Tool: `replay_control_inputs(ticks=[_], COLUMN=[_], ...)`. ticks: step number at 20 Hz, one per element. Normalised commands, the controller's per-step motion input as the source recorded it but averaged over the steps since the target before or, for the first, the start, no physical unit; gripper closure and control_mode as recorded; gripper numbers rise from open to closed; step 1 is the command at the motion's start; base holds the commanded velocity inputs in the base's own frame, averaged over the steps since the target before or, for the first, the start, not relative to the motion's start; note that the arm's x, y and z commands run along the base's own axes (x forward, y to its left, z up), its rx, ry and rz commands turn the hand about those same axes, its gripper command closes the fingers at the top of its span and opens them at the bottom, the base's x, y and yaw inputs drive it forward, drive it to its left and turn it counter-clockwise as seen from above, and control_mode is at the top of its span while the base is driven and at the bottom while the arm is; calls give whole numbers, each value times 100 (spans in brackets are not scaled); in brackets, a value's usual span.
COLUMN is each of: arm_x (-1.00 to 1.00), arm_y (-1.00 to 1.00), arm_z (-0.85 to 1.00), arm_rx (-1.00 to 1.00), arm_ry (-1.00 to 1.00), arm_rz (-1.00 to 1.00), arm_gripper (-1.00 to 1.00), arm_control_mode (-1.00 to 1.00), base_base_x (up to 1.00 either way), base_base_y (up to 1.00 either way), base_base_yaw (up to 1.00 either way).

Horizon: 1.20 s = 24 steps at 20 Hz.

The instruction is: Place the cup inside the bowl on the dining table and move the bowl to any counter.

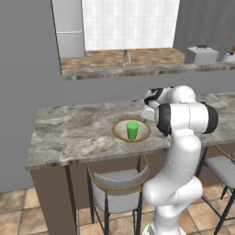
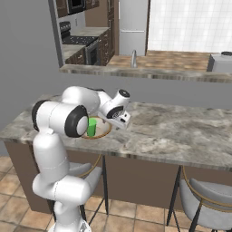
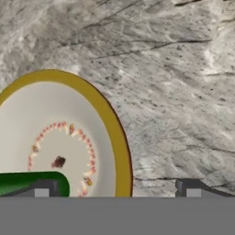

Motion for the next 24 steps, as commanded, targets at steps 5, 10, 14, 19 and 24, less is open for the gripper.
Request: replay_control_inputs(ticks=[5,10,14,19,24], arm_x=[12,7,0,0,0], arm_y=[1,2,6,1,0], arm_z=[-24,-14,-14,-20,-16], arm_rx=[0,0,0,0,0], arm_ry=[2,1,1,0,0], arm_rz=[0,0,0,0,0], arm_gripper=[-100,-100,-100,-100,-100], arm_control_mode=[-100,-100,-100,-100,-100], base_base_x=[0,0,0,0,0], base_base_y=[0,0,0,0,0], base_base_yaw=[0,0,0,0,0])
